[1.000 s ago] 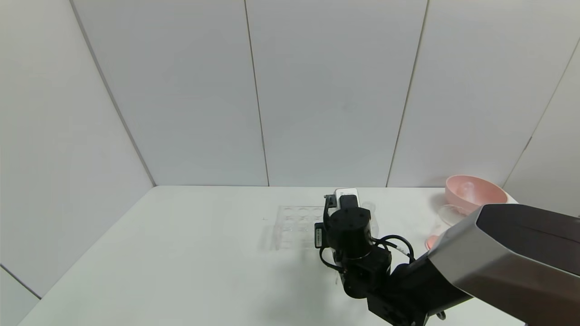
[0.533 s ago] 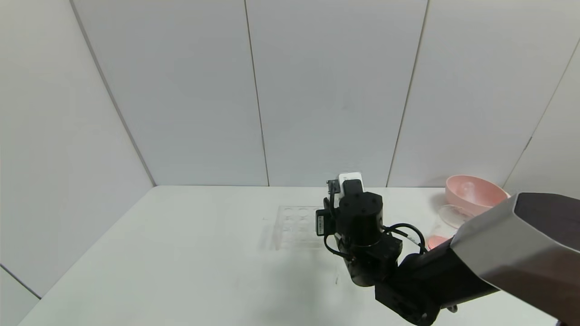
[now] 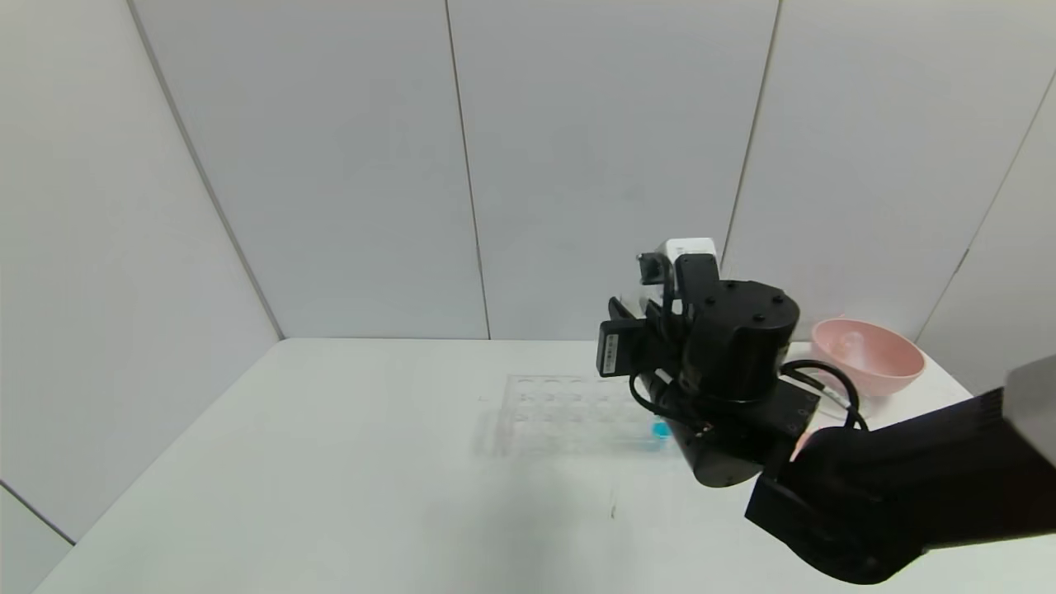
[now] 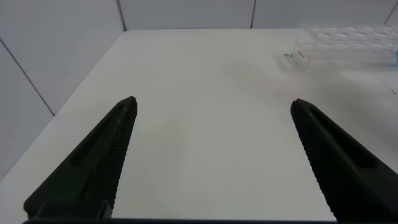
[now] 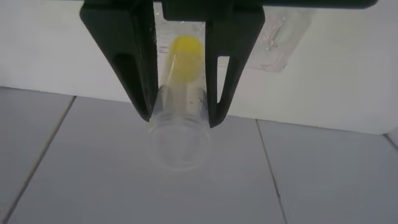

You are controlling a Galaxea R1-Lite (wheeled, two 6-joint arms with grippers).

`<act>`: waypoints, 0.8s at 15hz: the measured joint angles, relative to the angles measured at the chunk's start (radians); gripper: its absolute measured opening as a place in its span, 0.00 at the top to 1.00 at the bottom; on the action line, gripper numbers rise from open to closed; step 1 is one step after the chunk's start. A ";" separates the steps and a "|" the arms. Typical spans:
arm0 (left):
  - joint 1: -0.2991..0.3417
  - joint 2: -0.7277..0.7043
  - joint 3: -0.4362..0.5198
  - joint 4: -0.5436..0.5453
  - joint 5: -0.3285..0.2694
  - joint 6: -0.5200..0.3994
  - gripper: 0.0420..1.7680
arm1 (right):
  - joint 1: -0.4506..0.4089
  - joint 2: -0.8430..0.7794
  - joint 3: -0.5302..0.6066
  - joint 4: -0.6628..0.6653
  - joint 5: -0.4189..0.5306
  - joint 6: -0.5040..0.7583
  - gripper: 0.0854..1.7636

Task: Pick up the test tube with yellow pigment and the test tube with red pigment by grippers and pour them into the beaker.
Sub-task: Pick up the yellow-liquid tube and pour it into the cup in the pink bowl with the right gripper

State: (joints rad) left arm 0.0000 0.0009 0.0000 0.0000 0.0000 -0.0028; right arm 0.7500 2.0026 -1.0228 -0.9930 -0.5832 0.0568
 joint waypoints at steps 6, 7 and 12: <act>0.000 0.000 0.000 0.000 0.000 0.000 0.00 | -0.279 -0.210 0.249 -0.014 0.095 -0.142 0.76; 0.000 0.000 0.000 0.000 0.000 0.000 0.00 | -0.344 -0.241 0.281 -0.014 0.133 -0.158 0.76; 0.000 0.000 0.000 0.000 0.000 0.000 0.00 | -0.705 -0.377 0.427 -0.041 0.425 -0.299 0.76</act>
State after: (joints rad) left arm 0.0000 0.0009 0.0000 0.0000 0.0000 -0.0028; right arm 0.0447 1.6251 -0.5960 -1.0336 -0.1581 -0.2421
